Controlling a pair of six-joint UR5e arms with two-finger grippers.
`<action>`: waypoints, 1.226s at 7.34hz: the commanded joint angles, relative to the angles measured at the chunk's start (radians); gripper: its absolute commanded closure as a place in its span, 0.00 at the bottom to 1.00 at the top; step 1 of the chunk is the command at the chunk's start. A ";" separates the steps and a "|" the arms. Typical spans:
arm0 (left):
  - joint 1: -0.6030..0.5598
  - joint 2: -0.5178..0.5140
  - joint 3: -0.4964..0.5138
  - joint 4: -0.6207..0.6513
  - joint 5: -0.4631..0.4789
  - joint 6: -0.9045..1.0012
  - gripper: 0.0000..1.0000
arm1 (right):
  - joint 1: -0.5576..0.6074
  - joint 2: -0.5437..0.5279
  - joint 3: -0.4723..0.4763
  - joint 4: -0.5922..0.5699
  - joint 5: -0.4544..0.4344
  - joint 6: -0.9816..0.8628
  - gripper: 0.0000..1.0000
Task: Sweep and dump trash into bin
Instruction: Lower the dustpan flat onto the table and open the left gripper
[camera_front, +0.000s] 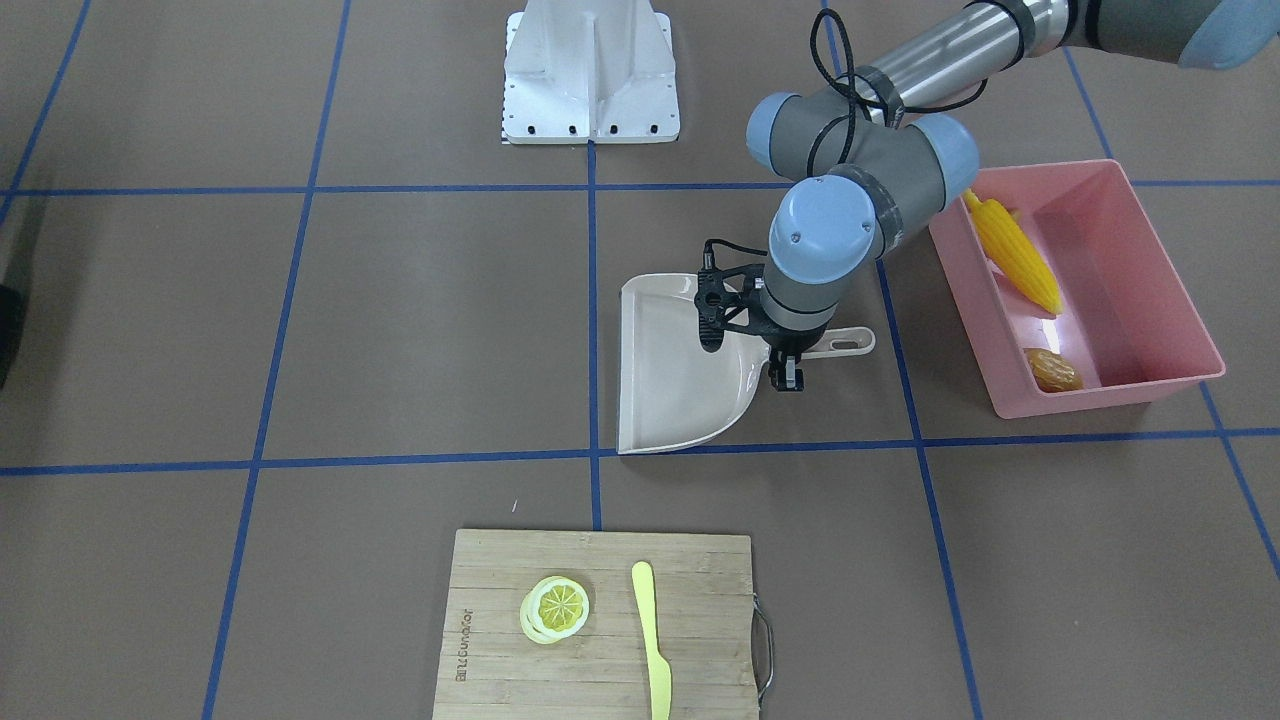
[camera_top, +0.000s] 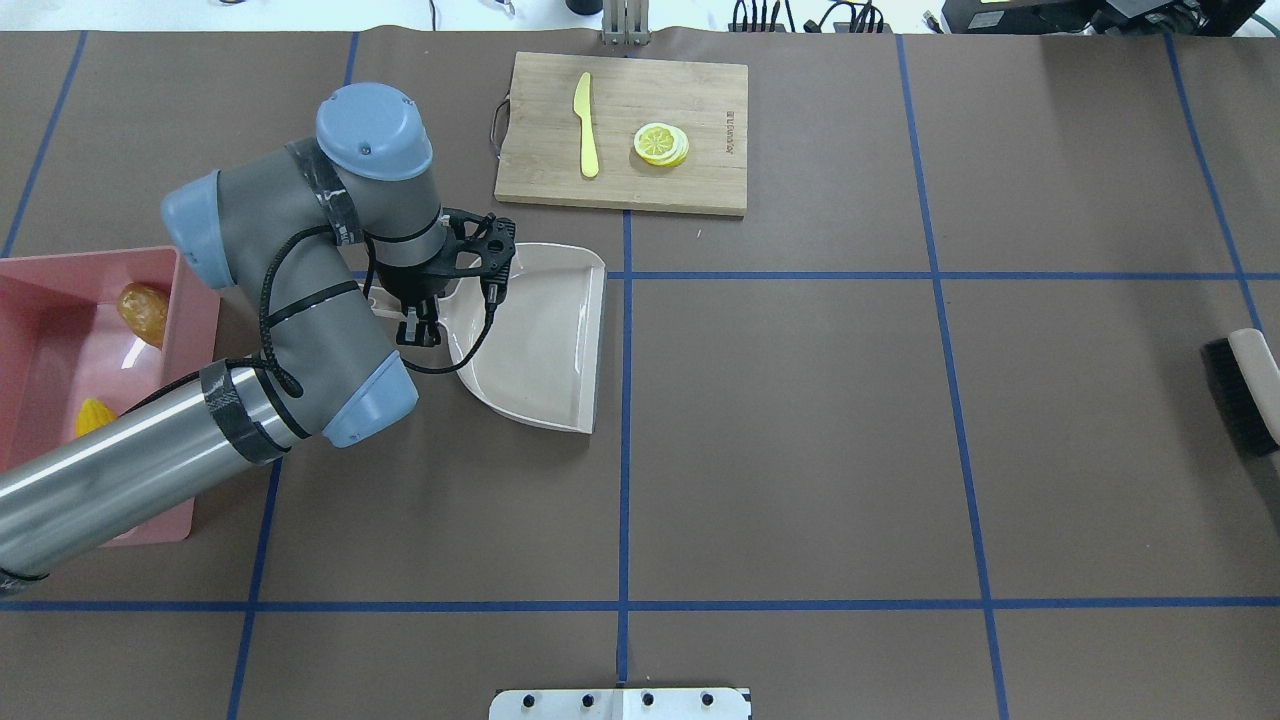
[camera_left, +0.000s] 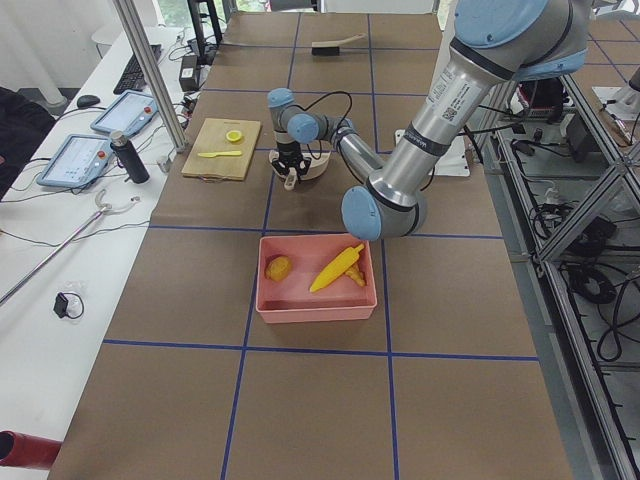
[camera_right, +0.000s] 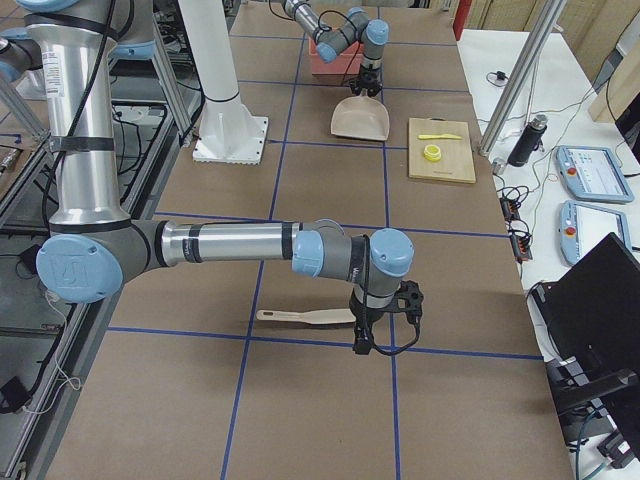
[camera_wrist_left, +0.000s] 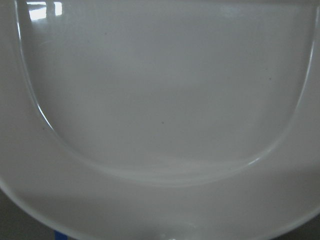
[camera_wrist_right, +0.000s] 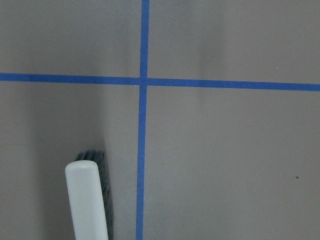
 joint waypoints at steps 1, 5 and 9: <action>0.010 -0.002 0.002 -0.019 0.001 -0.017 1.00 | -0.003 0.020 0.010 0.010 0.004 0.002 0.00; 0.037 -0.005 0.023 -0.096 0.030 -0.060 1.00 | -0.012 0.029 0.007 0.011 -0.001 0.002 0.00; 0.041 -0.005 0.023 -0.099 0.050 -0.067 0.55 | -0.011 0.032 -0.004 0.013 0.055 0.005 0.00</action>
